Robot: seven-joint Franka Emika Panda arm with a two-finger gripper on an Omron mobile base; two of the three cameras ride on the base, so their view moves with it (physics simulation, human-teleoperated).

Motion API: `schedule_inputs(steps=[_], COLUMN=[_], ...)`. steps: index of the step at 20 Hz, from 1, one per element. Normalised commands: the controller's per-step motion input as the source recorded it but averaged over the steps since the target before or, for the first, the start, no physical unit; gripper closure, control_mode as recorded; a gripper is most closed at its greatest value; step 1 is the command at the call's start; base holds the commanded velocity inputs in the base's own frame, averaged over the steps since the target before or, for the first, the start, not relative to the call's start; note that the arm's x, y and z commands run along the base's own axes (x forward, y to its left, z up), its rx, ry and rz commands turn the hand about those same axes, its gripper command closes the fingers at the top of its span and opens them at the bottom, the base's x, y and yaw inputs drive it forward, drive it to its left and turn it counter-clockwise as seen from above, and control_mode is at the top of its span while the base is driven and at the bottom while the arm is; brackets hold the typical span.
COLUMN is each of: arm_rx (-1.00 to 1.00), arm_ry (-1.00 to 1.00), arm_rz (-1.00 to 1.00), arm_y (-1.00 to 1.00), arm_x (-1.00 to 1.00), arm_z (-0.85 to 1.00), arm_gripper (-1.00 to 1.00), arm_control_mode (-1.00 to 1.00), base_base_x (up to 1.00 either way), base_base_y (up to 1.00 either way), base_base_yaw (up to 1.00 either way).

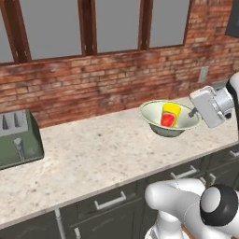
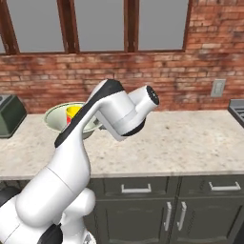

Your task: Place the cup inside the bowl on the dining table and move the bowl to any counter.

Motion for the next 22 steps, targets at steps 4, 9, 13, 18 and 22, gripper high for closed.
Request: schedule_inputs(steps=[4,9,13,18,22], arm_rx=[0.00,0.00,0.00,0.00,0.00], arm_ry=[0.00,0.00,0.00,0.00,0.00], arm_rz=[0.00,0.00,0.00,0.00,0.00], arm_y=[0.00,0.00,0.00,0.00,0.00], arm_x=[0.00,0.00,0.00,0.00,0.00], arm_z=[0.00,0.00,0.00,0.00,0.00], arm_gripper=[1.00,1.00,1.00,1.00,1.00], arm_control_mode=[1.00,1.00,1.00,1.00,1.00], base_base_x=[0.54,0.32,0.09,0.00,0.00], base_base_y=[0.13,0.15,0.16,0.01,0.00], base_base_yaw=[0.00,0.00,0.00,0.00,0.00])
